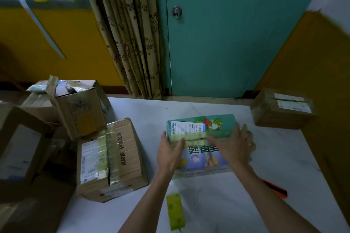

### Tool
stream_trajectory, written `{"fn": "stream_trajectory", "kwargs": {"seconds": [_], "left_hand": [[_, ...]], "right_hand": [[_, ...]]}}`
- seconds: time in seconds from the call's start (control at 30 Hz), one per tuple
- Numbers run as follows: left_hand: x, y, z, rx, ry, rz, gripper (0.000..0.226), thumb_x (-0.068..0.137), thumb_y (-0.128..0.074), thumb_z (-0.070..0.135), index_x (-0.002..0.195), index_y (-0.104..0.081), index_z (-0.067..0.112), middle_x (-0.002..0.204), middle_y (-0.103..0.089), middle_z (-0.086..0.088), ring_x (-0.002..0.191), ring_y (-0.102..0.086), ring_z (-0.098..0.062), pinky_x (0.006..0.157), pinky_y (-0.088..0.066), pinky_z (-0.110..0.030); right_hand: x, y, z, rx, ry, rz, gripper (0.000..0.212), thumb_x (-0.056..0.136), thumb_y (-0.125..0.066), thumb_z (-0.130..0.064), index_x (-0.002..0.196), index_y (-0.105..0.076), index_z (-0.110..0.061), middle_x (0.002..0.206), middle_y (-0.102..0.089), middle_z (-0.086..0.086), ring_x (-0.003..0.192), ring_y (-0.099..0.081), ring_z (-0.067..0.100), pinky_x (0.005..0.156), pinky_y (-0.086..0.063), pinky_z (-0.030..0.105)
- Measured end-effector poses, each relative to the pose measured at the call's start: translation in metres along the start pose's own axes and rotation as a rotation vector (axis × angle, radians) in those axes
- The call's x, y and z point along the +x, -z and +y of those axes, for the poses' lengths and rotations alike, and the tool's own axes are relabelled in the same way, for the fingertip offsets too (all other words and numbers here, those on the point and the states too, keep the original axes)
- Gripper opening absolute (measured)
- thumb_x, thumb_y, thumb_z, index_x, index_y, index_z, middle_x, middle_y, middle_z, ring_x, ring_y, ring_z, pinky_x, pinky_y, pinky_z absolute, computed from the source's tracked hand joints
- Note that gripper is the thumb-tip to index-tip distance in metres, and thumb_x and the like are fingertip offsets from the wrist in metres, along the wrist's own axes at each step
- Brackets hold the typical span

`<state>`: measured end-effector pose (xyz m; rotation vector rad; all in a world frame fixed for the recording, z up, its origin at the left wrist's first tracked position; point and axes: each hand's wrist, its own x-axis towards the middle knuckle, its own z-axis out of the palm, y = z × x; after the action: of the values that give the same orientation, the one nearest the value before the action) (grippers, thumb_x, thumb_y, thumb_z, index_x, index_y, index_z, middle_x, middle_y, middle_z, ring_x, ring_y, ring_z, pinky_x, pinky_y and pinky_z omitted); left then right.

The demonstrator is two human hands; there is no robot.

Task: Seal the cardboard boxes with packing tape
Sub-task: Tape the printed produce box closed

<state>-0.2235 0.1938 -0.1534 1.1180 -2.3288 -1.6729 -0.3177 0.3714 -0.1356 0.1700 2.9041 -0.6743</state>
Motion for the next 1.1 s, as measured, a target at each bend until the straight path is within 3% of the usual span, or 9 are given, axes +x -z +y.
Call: {"fn": "stream_trajectory", "kwargs": {"seconds": [0.1,0.23,0.47,0.63,0.73,0.8,0.87,0.93,1.1], "left_hand": [[0.006,-0.016,0.018,0.184,0.030,0.032,0.121,0.069,-0.067,0.080,0.158,-0.015,0.017,0.140,-0.051,-0.005,0.127,-0.055,-0.029,0.100,-0.048,-0.049],[0.007,-0.032,0.032,0.405,0.049,0.101,0.132,0.070,-0.070,0.079,0.160,-0.001,0.011,0.141,-0.042,-0.012,0.128,-0.047,-0.032,0.096,-0.047,-0.049],[0.012,-0.031,0.017,0.435,-0.021,0.168,0.092,0.090,-0.058,0.067,0.153,-0.021,0.012,0.132,-0.052,-0.010,0.116,-0.058,-0.032,0.087,-0.050,-0.047],[0.014,-0.025,0.007,0.311,-0.100,0.234,0.036,0.104,-0.041,0.048,0.127,-0.046,0.021,0.115,-0.068,-0.004,0.093,-0.067,-0.023,0.079,-0.053,-0.039],[0.013,-0.030,0.011,0.358,-0.077,0.250,0.051,0.104,-0.037,0.051,0.140,-0.038,0.014,0.130,-0.059,-0.010,0.108,-0.062,-0.028,0.089,-0.054,-0.051],[0.009,-0.039,0.021,0.508,-0.034,0.212,0.087,0.096,-0.040,0.067,0.154,-0.019,0.006,0.155,-0.037,-0.019,0.134,-0.045,-0.034,0.105,-0.042,-0.057],[0.003,-0.046,0.030,0.633,0.007,0.151,0.117,0.084,-0.040,0.085,0.159,0.001,0.005,0.166,-0.011,-0.019,0.149,-0.023,-0.037,0.113,-0.025,-0.064],[0.004,-0.049,0.032,0.654,0.030,0.133,0.125,0.079,-0.040,0.090,0.159,0.009,0.008,0.167,-0.005,-0.018,0.150,-0.017,-0.038,0.114,-0.022,-0.065],[0.008,-0.051,0.030,0.619,-0.003,0.155,0.117,0.081,-0.050,0.083,0.161,0.001,0.015,0.157,-0.023,-0.017,0.137,-0.034,-0.034,0.106,-0.037,-0.052]], "right_hand": [[0.024,0.008,0.008,0.065,-0.164,-0.176,0.145,0.054,-0.065,-0.089,0.156,-0.001,-0.007,0.163,-0.013,0.016,0.145,-0.022,0.039,0.114,-0.024,0.058],[0.021,-0.005,0.000,-0.026,-0.123,-0.114,0.142,0.056,-0.058,-0.093,0.153,-0.008,-0.002,0.151,-0.030,0.018,0.134,-0.037,0.038,0.105,-0.036,0.052],[0.029,-0.008,0.018,0.102,-0.031,0.038,0.070,0.084,-0.065,-0.060,0.121,-0.051,-0.003,0.118,-0.056,0.018,0.101,-0.060,0.040,0.073,-0.046,0.040],[0.035,-0.006,0.030,0.131,0.024,0.097,0.041,0.100,-0.051,-0.041,0.115,-0.059,-0.004,0.111,-0.064,0.021,0.096,-0.061,0.040,0.075,-0.046,0.041],[0.029,-0.007,0.018,0.010,-0.037,-0.011,0.074,0.095,-0.046,-0.060,0.139,-0.039,-0.001,0.134,-0.050,0.022,0.117,-0.052,0.040,0.093,-0.045,0.049],[0.019,-0.010,0.002,-0.098,-0.093,-0.076,0.122,0.073,-0.046,-0.088,0.151,-0.016,0.000,0.149,-0.032,0.019,0.133,-0.036,0.038,0.106,-0.031,0.056],[0.012,-0.014,-0.009,-0.159,-0.113,-0.099,0.148,0.053,-0.041,-0.103,0.152,-0.003,0.001,0.153,-0.020,0.018,0.140,-0.025,0.039,0.112,-0.019,0.060],[0.010,-0.018,-0.013,-0.162,-0.104,-0.069,0.154,0.047,-0.039,-0.105,0.151,-0.002,0.001,0.152,-0.020,0.018,0.139,-0.024,0.039,0.114,-0.017,0.060],[0.012,-0.020,-0.011,-0.175,-0.072,0.033,0.146,0.051,-0.051,-0.099,0.151,-0.011,0.000,0.142,-0.032,0.019,0.125,-0.037,0.038,0.104,-0.032,0.050]]}}
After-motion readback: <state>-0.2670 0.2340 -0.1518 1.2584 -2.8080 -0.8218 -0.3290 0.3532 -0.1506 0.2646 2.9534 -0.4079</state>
